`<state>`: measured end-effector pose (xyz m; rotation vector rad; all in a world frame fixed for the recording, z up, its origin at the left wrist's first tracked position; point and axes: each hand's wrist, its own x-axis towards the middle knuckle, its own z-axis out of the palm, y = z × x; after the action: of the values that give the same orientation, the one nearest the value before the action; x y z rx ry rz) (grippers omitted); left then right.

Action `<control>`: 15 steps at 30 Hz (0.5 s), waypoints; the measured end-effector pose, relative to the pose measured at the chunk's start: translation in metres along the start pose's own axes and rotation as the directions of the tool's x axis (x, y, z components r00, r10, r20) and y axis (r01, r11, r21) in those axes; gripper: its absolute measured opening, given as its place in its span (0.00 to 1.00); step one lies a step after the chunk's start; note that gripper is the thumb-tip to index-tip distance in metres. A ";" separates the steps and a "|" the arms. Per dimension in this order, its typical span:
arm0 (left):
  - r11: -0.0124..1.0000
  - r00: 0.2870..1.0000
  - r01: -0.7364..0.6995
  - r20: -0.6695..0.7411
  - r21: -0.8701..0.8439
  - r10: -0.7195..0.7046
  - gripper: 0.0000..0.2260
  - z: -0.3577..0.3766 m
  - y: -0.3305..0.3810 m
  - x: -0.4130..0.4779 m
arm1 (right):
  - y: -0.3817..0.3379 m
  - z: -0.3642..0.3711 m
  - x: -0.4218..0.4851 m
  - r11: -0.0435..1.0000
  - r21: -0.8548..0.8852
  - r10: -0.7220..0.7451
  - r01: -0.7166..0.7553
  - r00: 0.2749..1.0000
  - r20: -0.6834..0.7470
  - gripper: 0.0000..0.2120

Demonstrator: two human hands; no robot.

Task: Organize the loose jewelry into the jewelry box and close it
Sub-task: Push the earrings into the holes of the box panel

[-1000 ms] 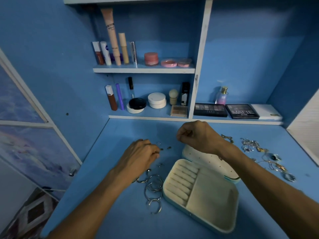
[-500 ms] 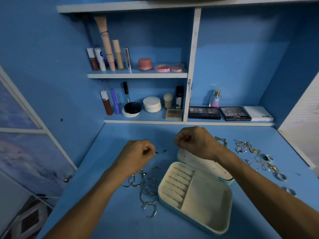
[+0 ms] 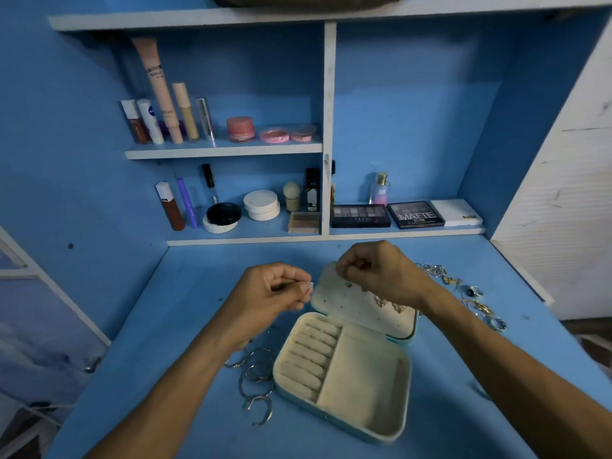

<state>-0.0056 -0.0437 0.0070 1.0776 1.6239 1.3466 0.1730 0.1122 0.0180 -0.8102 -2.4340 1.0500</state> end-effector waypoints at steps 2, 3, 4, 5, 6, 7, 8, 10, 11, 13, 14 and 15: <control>1.000 0.999 -0.005 0.041 0.005 0.005 0.05 0.012 0.002 0.002 | 0.006 -0.010 -0.005 1.000 -0.011 0.020 -0.020 1.000 -0.009 0.08; 1.000 0.998 -0.009 0.056 0.015 0.008 0.05 0.018 0.003 0.004 | 0.008 -0.015 -0.008 0.999 -0.029 0.028 -0.028 1.000 -0.012 0.09; 1.000 0.998 -0.013 0.064 0.027 0.012 0.04 0.024 0.004 0.006 | 0.011 -0.019 -0.010 0.998 -0.039 0.042 -0.042 0.999 -0.016 0.10; 0.999 0.997 -0.017 0.076 0.036 0.014 0.04 0.031 0.004 0.007 | 0.015 -0.024 -0.014 0.997 -0.041 0.062 -0.063 0.998 -0.033 0.10; 0.999 0.996 -0.021 0.083 0.042 0.017 0.03 0.037 0.005 0.008 | 0.018 -0.026 -0.017 0.996 -0.037 0.085 -0.087 0.995 -0.052 0.10; 0.998 0.995 -0.031 0.093 0.056 0.026 0.03 0.044 0.005 0.009 | 0.022 -0.030 -0.020 0.993 -0.037 0.112 -0.115 0.991 -0.076 0.09; 0.996 0.994 -0.046 0.099 0.080 0.038 0.03 0.048 0.005 0.010 | 0.024 -0.032 -0.022 0.989 -0.042 0.137 -0.142 0.986 -0.097 0.08; 0.985 0.991 -0.089 0.112 0.151 0.072 0.03 0.056 0.001 0.014 | 0.029 -0.034 -0.024 0.980 -0.060 0.179 -0.188 0.976 -0.124 0.08; 0.973 0.990 -0.113 0.110 0.201 0.092 0.03 0.060 -0.001 0.016 | 0.030 -0.034 -0.025 0.977 -0.072 0.191 -0.201 0.973 -0.129 0.07; 0.933 0.986 -0.161 0.100 0.322 0.135 0.03 0.067 -0.005 0.021 | 0.032 -0.034 -0.026 0.972 -0.098 0.203 -0.215 0.971 -0.124 0.07; 0.910 0.983 -0.181 0.097 0.373 0.156 0.04 0.070 -0.005 0.021 | 0.033 -0.033 -0.027 0.970 -0.105 0.206 -0.218 0.972 -0.115 0.07; 0.889 0.980 -0.197 0.095 0.413 0.173 0.04 0.072 -0.006 0.021 | 0.033 -0.031 -0.027 0.971 -0.110 0.203 -0.215 0.973 -0.108 0.07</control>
<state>0.0520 0.0009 -0.0115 1.5456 1.8572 1.0901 0.2225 0.1304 0.0109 -1.1517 -2.3885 0.9178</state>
